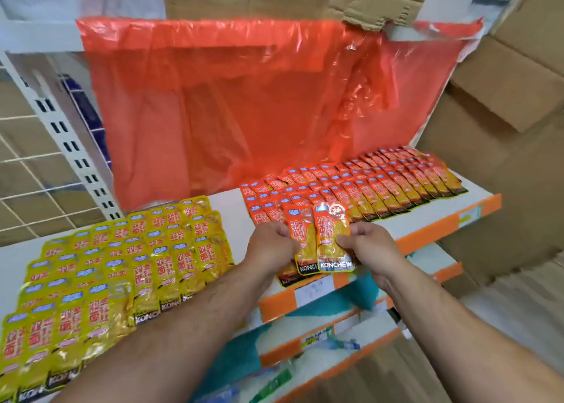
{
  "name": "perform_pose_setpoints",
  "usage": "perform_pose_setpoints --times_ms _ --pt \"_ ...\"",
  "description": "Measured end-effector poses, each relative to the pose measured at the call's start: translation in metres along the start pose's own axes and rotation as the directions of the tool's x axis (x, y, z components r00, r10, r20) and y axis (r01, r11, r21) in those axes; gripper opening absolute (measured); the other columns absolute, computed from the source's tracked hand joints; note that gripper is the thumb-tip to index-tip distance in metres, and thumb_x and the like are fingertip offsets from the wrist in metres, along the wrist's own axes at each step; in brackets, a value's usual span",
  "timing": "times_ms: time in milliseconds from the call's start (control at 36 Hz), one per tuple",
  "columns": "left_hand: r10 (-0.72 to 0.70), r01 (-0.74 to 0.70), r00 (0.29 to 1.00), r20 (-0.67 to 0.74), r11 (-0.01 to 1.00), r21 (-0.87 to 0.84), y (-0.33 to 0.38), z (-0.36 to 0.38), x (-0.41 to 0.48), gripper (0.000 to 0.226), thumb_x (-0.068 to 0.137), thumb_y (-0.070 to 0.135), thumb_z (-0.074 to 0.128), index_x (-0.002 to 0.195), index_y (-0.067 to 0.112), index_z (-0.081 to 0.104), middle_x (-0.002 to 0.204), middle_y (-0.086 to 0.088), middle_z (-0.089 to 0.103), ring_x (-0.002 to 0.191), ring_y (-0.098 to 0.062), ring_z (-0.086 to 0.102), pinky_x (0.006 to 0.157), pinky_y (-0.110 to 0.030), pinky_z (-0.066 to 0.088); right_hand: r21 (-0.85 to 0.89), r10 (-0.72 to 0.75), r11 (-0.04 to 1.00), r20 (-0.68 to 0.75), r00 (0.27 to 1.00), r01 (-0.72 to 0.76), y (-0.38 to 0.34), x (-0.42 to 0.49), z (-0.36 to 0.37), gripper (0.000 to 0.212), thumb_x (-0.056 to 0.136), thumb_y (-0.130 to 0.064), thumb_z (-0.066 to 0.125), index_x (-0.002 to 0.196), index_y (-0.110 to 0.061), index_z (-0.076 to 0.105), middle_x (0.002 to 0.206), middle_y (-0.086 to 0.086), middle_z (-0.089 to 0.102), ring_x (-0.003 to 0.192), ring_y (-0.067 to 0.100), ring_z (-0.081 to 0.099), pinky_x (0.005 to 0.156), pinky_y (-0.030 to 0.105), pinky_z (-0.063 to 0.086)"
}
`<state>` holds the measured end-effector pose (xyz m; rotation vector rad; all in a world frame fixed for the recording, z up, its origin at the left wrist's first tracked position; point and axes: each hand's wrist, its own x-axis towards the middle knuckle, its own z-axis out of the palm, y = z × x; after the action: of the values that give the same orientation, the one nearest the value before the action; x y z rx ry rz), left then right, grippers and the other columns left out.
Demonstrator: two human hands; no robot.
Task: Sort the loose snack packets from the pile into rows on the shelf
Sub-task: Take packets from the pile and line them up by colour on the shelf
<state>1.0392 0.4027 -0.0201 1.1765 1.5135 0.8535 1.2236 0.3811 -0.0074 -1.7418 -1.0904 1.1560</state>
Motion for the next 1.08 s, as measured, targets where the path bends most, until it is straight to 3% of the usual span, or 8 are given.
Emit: perform_pose_setpoints --times_ms 333,361,389,472,556,694,972,1083 --pt "0.073 0.09 0.91 -0.409 0.926 0.366 0.007 0.06 -0.008 0.012 0.072 0.008 0.069 0.07 0.01 0.057 0.07 -0.002 0.065 0.073 -0.023 0.061 0.06 -0.03 0.045 -0.13 -0.036 0.989 0.246 0.969 0.069 0.004 0.067 -0.048 0.025 0.087 -0.012 0.074 0.078 -0.006 0.051 0.067 0.015 0.039 0.061 0.02 0.04 0.059 0.032 0.037" --pt "0.074 0.108 0.899 -0.432 0.918 0.382 0.007 0.063 -0.01 0.012 0.073 0.009 0.069 0.07 0.01 0.057 0.068 0.001 0.063 0.074 -0.023 0.06 0.059 -0.029 0.042 -0.141 -0.048 0.986 0.259 0.965 0.087 0.003 0.066 -0.049 0.022 0.086 -0.012 0.074 0.085 0.002 0.057 0.081 -0.003 0.04 0.066 0.023 0.045 0.063 0.035 0.039" --pt "0.081 0.117 0.889 -0.45 0.91 0.397 0.008 0.066 -0.012 0.012 0.074 0.011 0.069 0.071 0.011 0.057 0.068 0.003 0.061 0.073 -0.023 0.059 0.059 -0.027 0.039 -0.152 -0.058 0.983 0.269 0.961 0.101 0.003 0.066 -0.05 0.029 0.087 -0.012 0.074 0.097 0.011 0.059 0.12 0.031 0.049 0.072 0.029 0.052 0.066 0.038 0.042" --pt "0.089 0.149 0.867 -0.491 0.893 0.424 0.01 0.075 -0.017 0.013 0.075 0.014 0.069 0.073 0.015 0.056 0.077 -0.001 0.065 0.077 -0.025 0.06 0.062 -0.025 0.038 -0.126 -0.096 0.983 0.281 0.955 0.136 0.001 0.064 -0.052 0.04 0.089 -0.009 0.071 0.114 0.018 0.054 0.121 0.034 0.056 0.105 0.046 0.059 0.087 0.05 0.05" --pt "0.086 0.179 0.843 -0.531 0.886 0.427 0.009 0.082 -0.018 0.009 0.075 0.015 0.069 0.079 0.013 0.061 0.085 -0.004 0.069 0.084 -0.027 0.064 0.066 -0.027 0.044 -0.113 -0.092 0.985 0.315 0.945 0.134 0.001 0.063 -0.053 0.015 0.089 -0.007 0.07 0.096 0.004 0.062 0.109 0.013 0.063 0.093 0.03 0.063 0.094 0.05 0.049" --pt "0.089 0.217 0.822 -0.563 0.864 0.454 0.009 0.09 -0.015 0.008 0.078 0.017 0.068 0.084 0.015 0.064 0.092 -0.008 0.071 0.09 -0.029 0.065 0.073 -0.029 0.047 -0.11 -0.095 0.983 0.378 0.921 0.146 0.007 0.072 -0.056 0.011 0.088 -0.009 0.07 0.084 -0.003 0.062 0.071 0.014 0.05 0.062 0.02 0.046 0.064 0.032 0.037" --pt "0.133 0.255 0.788 -0.602 0.819 0.514 0.002 0.096 -0.017 0.012 0.085 0.027 0.065 0.09 0.017 0.062 0.094 -0.007 0.07 0.087 -0.029 0.064 0.07 -0.031 0.049 -0.115 -0.085 0.983 0.421 0.903 0.146 0.012 0.079 -0.06 0.019 0.088 -0.012 0.071 0.077 -0.004 0.057 0.072 0.017 0.052 0.069 0.025 0.051 0.061 0.036 0.042" --pt "0.276 0.179 0.764 -0.583 0.778 0.602 -0.005 0.086 -0.022 0.018 0.087 0.034 0.062 0.092 0.016 0.061 0.094 -0.004 0.064 0.086 -0.026 0.061 0.071 -0.035 0.05 -0.115 -0.09 0.983 0.386 0.918 0.145 0.006 0.071 -0.062 0.031 0.09 -0.011 0.07 0.11 0.011 0.06 0.116 0.032 0.06 0.106 0.044 0.061 0.089 0.053 0.051"
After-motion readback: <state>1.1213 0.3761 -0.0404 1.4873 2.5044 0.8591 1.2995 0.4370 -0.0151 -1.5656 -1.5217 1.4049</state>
